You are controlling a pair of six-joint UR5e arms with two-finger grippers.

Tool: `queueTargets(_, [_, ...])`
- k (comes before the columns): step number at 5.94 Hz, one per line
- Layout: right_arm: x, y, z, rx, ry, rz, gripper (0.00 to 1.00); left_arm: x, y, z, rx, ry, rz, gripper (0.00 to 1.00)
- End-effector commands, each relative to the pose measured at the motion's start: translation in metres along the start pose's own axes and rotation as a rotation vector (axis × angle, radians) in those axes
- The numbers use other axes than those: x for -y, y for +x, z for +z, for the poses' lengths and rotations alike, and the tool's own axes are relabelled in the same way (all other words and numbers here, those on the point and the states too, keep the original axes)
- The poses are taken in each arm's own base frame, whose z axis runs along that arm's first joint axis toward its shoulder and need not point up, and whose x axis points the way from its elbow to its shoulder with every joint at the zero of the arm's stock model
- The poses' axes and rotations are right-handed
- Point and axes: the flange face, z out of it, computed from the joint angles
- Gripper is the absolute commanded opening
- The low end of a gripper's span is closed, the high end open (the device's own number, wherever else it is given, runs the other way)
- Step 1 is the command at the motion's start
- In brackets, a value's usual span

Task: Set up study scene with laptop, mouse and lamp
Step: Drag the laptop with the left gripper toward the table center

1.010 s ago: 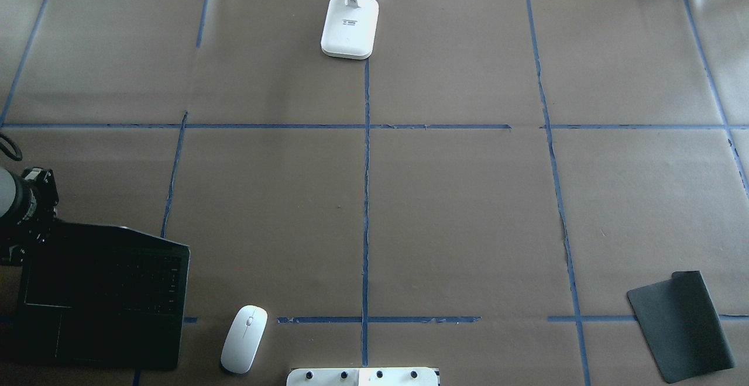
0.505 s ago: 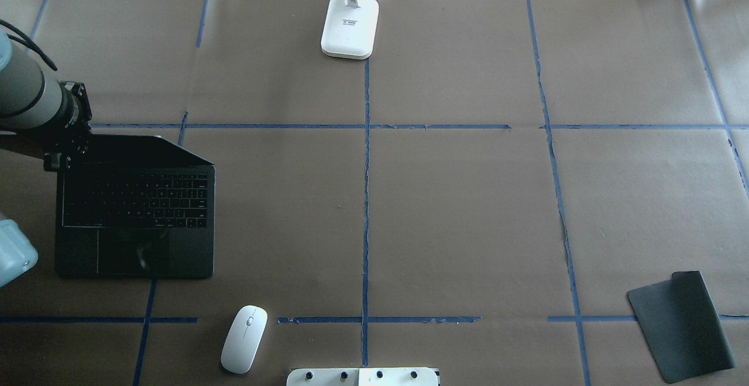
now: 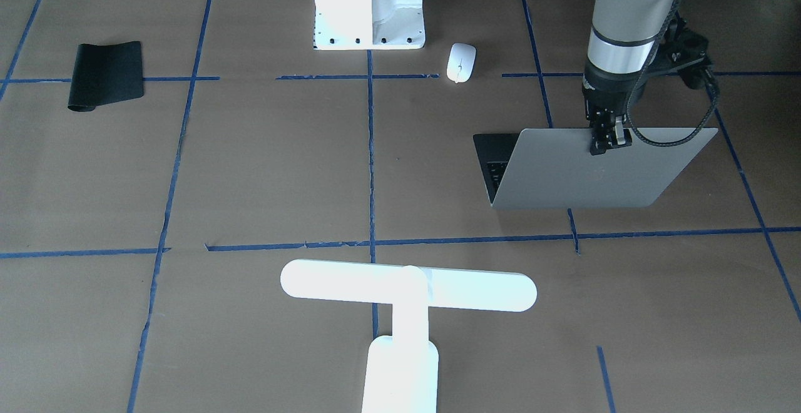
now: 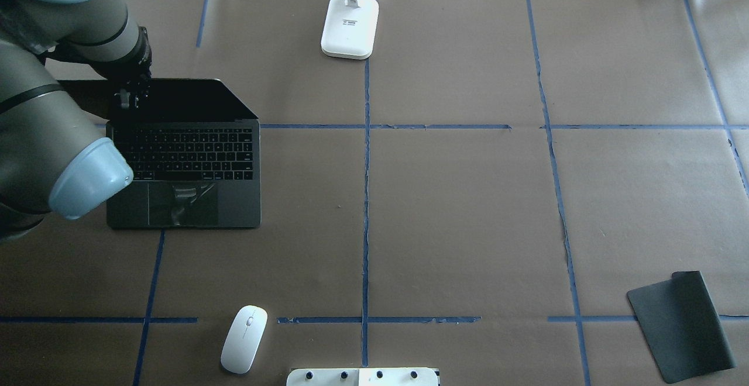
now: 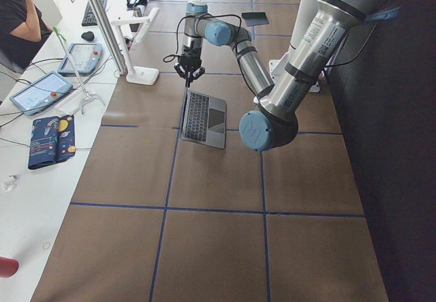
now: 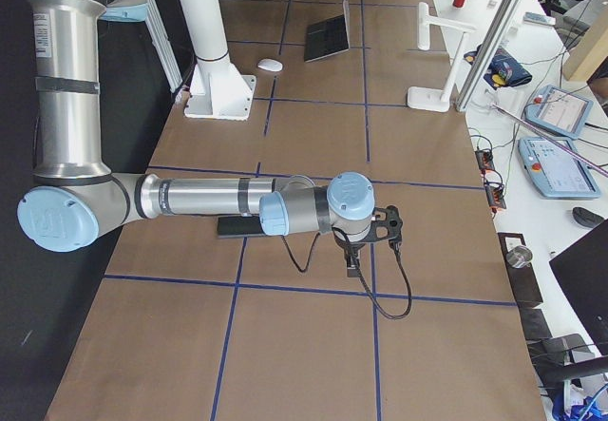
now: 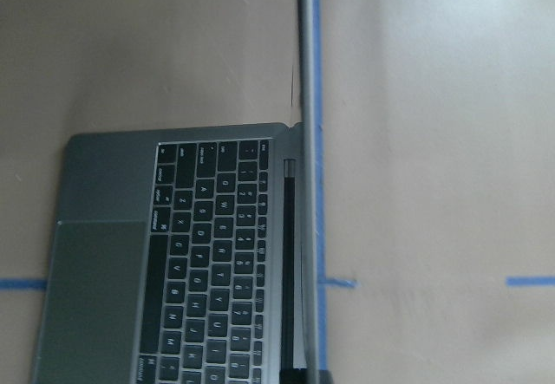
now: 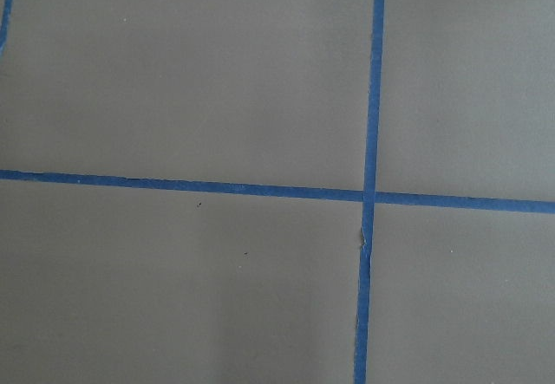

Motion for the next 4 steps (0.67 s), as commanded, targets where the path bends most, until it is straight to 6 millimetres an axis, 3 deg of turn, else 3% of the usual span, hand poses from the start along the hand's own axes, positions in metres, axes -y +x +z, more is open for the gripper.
queueTargets(1, [0.000,0.000,0.000,-0.001,0.000,-0.001,1.00,-0.067,0.042,-0.014,-0.004,-0.019,-0.043,0.00])
queueTargets(2, [-0.001,0.001,0.001,-0.001,-0.002,0.000,1.00,-0.122,0.054,-0.016,0.007,-0.035,-0.077,0.00])
queueTargets(4, [0.000,0.001,0.000,-0.001,-0.001,0.001,1.00,-0.192,0.043,-0.015,0.013,-0.093,-0.106,0.00])
